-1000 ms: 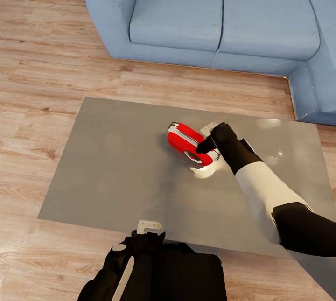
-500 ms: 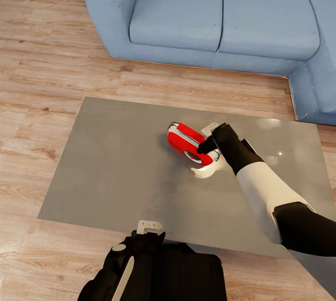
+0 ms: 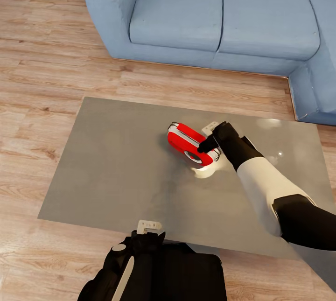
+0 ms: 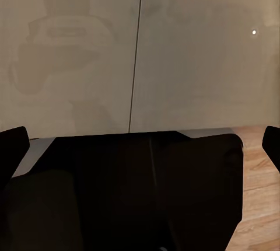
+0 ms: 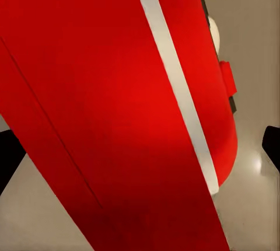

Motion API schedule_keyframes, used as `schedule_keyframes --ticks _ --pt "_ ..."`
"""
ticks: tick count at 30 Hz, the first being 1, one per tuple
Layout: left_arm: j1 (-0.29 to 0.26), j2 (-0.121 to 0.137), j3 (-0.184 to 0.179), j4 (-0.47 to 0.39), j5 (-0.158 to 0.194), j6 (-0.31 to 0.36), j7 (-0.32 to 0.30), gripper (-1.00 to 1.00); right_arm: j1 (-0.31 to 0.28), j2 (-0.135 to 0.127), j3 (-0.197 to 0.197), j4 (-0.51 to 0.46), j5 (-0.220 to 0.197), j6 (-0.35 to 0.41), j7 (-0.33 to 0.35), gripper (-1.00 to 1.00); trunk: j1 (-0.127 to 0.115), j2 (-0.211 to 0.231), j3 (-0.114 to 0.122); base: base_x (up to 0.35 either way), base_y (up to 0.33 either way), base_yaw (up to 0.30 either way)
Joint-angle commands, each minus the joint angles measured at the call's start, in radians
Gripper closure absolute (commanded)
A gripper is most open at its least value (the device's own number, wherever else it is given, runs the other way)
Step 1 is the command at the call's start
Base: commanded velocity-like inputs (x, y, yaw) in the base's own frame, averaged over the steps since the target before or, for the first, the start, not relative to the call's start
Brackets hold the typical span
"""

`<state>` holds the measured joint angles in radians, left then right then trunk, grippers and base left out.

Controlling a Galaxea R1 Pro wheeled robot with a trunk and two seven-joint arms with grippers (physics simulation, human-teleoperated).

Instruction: Turn on the radio receiver that's on the table in the living room.

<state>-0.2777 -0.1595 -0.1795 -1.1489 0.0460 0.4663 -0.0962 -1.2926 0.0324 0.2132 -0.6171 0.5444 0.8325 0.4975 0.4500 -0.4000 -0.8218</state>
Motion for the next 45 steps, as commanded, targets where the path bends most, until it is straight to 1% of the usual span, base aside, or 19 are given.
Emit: schedule_keyframes --ticks 1,8,9,25,28,32,33,34,35,36,37,45 --pt "0.000 0.000 0.000 0.000 0.000 0.000 0.000 -1.00 -0.001 0.000 0.000 0.002 0.000 -0.002 0.000 -1.00 0.000 0.000 0.000 0.000 0.000 0.000" --pt "0.000 0.000 0.000 0.000 0.000 0.000 0.000 -1.00 -0.003 0.000 0.000 0.006 0.003 -0.005 0.002 -1.00 0.000 0.000 0.000 0.000 0.000 0.000" --pt "0.000 0.000 0.000 0.000 0.000 0.000 0.000 -1.00 -0.003 0.000 0.000 0.006 0.003 -0.006 0.002 1.00 0.000 0.000 0.000 0.000 0.000 0.000" --pt "0.000 0.000 0.000 0.000 -0.001 0.000 0.000 -1.00 -0.004 -0.003 0.002 0.007 0.004 -0.007 0.003 1.00 0.000 0.000 0.000 0.000 0.000 0.000" --pt "0.000 0.000 0.000 0.000 -0.001 0.000 0.000 -1.00 -0.004 -0.005 0.002 0.006 0.006 -0.007 0.003 1.00 0.000 0.000 0.000 0.000 0.000 0.000" --pt "0.000 0.000 0.000 0.000 -0.001 0.000 0.000 -1.00 -0.004 -0.014 0.000 -0.016 0.006 -0.006 0.004 1.00 0.000 0.000 0.000 0.000 0.000 0.000" --pt "0.000 0.000 0.000 0.000 -0.001 0.000 0.000 -1.00 -0.004 -0.017 0.001 -0.064 0.006 -0.003 0.012 1.00 0.000 0.000 0.000 0.000 0.000 0.000" --pt "0.000 0.000 0.000 0.000 -0.001 0.000 0.000 -1.00 -0.004 -0.018 0.001 -0.082 0.006 -0.002 0.017 1.00 0.000 0.000 0.000 0.000 0.000 0.000" --pt "0.000 0.000 0.000 0.000 -0.001 0.000 0.001 -1.00 -0.004 -0.142 0.040 -0.804 0.001 0.215 0.243 1.00 0.000 0.000 0.000 0.000 0.000 0.000" --pt "0.000 0.000 0.000 0.000 -0.002 0.000 0.001 -1.00 -0.004 -0.152 0.077 -0.832 0.000 0.215 0.247 1.00 0.000 0.000 0.000 0.000 0.000 0.000" --pt "0.000 0.000 0.000 0.000 -0.002 0.000 0.001 -1.00 -0.004 -0.155 0.083 -0.836 0.000 0.215 0.247 1.00 0.000 0.000 0.000 0.000 0.000 0.000" --pt "0.000 0.001 0.000 0.000 -0.002 0.000 0.001 -1.00 -0.004 -0.160 0.094 -0.839 -0.001 0.215 0.248 1.00 0.000 0.000 0.000 0.000 0.000 0.000"
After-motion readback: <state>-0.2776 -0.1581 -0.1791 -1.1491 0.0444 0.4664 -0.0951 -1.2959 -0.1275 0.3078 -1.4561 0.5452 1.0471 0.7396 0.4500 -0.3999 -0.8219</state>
